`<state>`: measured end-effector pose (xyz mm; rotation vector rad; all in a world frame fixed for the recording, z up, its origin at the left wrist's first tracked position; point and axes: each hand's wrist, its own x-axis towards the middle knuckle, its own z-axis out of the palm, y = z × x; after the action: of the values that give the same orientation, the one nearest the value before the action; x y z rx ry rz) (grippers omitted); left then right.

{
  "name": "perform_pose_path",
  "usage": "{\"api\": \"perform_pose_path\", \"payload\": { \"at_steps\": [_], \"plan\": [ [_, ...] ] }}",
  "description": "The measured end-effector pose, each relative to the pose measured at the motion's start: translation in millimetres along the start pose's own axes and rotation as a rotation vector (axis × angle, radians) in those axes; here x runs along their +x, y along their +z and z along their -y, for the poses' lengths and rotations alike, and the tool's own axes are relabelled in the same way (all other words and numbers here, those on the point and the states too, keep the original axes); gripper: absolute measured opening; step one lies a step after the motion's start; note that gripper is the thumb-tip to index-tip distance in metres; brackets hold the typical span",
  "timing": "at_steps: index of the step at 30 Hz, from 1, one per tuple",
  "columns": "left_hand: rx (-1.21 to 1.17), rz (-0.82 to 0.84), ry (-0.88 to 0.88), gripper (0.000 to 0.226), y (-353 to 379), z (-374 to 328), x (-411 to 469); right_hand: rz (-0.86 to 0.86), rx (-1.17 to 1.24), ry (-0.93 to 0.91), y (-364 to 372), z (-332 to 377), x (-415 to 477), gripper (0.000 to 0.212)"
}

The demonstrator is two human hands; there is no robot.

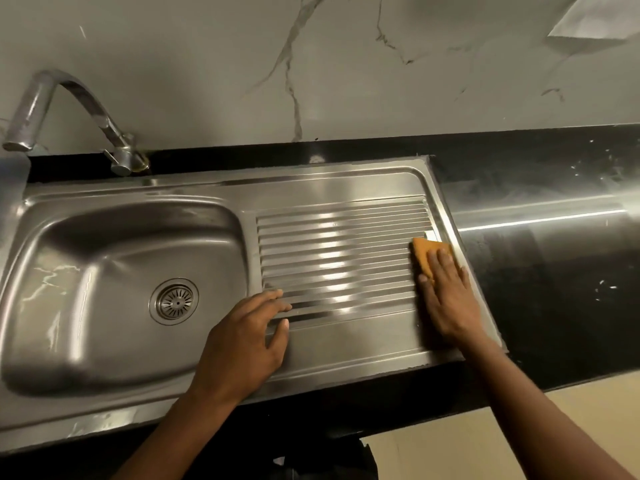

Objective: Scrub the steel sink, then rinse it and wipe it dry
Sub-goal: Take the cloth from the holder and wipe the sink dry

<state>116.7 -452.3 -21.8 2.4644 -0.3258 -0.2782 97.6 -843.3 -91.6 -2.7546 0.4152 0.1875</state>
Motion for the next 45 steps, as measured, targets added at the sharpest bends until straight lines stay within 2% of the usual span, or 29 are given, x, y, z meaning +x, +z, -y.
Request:
{"api": "perform_pose_path", "payload": {
  "at_steps": [1, 5, 12, 16, 19, 23, 25, 27, 29, 31, 33, 36, 39, 42, 45],
  "plan": [
    [0.003, 0.005, 0.006, 0.026, -1, 1, 0, 0.019, -0.058, -0.007, 10, 0, -2, 0.067],
    [0.008, 0.005, 0.032, 0.025, -4, 9, -2, -0.002, -0.04, 0.024, 32, 44, -10, 0.065],
    [0.021, 0.037, 0.042, 0.022, -13, 32, -8, 0.036, -0.041, -0.109, 83, 163, -34, 0.064],
    [0.044, 0.024, 0.051, 0.023, -27, 44, -12, 0.084, -0.02, -0.295, 110, 224, -47, 0.066],
    [0.056, 0.018, 0.055, 0.033, -39, 50, -13, 0.113, 0.004, -0.458, 130, 256, -51, 0.069],
    [0.042, -0.019, 0.024, 0.04, -50, 55, -13, 0.164, 0.049, -0.757, 154, 289, -64, 0.053],
    [0.041, -0.035, 0.018, 0.041, -55, 56, -12, 0.165, 0.186, -0.704, 151, 298, -69, 0.038],
    [0.032, -0.056, 0.024, 0.046, -59, 56, -12, 0.208, 0.475, -0.486, 129, 299, -69, 0.026],
    [0.031, -0.062, 0.034, 0.047, -58, 54, -13, 0.191, 0.701, -0.265, 106, 284, -64, 0.03],
    [0.027, -0.057, 0.019, 0.041, -54, 52, -14, 0.081, 0.817, -0.135, 82, 252, -54, 0.04],
    [0.017, -0.042, 0.008, 0.037, -48, 50, -15, -0.037, 0.881, -0.008, 61, 212, -44, 0.04],
    [0.022, -0.014, 0.015, 0.03, -38, 45, -16, -0.233, 0.803, 0.148, 28, 147, -37, 0.036],
    [0.026, -0.009, 0.019, 0.03, -30, 40, -15, -0.325, 0.62, 0.217, 9, 90, -35, 0.038],
    [0.028, -0.018, 0.024, 0.035, -26, 37, -15, -0.266, 0.341, 0.254, 16, 40, -20, 0.058],
    [0.029, -0.027, 0.02, 0.034, -27, 37, -16, -0.172, 0.085, 0.241, 33, 27, -3, 0.068]
  ]
}}
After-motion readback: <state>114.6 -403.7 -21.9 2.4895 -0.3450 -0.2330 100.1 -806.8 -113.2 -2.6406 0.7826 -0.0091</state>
